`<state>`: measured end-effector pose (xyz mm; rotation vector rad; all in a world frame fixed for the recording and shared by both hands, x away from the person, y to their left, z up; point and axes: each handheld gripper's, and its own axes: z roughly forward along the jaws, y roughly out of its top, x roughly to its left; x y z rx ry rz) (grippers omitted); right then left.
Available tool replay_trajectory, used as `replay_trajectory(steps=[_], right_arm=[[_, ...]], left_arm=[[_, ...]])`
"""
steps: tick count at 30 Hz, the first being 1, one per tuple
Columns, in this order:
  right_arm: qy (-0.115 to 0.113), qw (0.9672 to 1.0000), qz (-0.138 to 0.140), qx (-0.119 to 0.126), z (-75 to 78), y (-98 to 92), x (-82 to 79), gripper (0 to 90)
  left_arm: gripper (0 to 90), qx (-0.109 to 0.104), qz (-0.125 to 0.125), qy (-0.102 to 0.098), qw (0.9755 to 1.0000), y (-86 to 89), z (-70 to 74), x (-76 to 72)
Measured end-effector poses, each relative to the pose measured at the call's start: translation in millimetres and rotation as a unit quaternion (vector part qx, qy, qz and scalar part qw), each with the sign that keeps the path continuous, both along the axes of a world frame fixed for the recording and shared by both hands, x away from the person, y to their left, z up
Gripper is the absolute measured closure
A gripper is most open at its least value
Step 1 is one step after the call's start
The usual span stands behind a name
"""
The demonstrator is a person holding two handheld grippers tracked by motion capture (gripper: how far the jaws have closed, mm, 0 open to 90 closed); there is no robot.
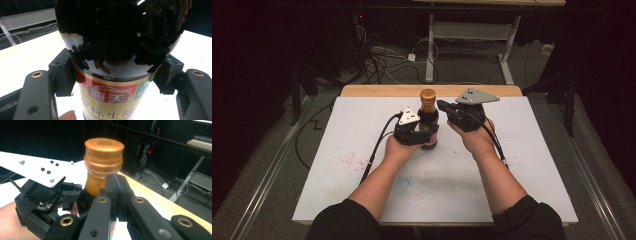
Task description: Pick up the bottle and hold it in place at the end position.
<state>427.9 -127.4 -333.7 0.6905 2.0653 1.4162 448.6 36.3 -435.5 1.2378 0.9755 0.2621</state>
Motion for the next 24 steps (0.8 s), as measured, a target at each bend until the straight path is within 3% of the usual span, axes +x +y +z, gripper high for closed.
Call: replay_trajectory(steps=[24], right_arm=[[0.003,0.9996,0.000,-0.027,18.3,7.1,2.8,90.0]], left_arm=[[29.3,0.007,0.001,-0.004,1.0000,-1.0,-0.3,-1.3]])
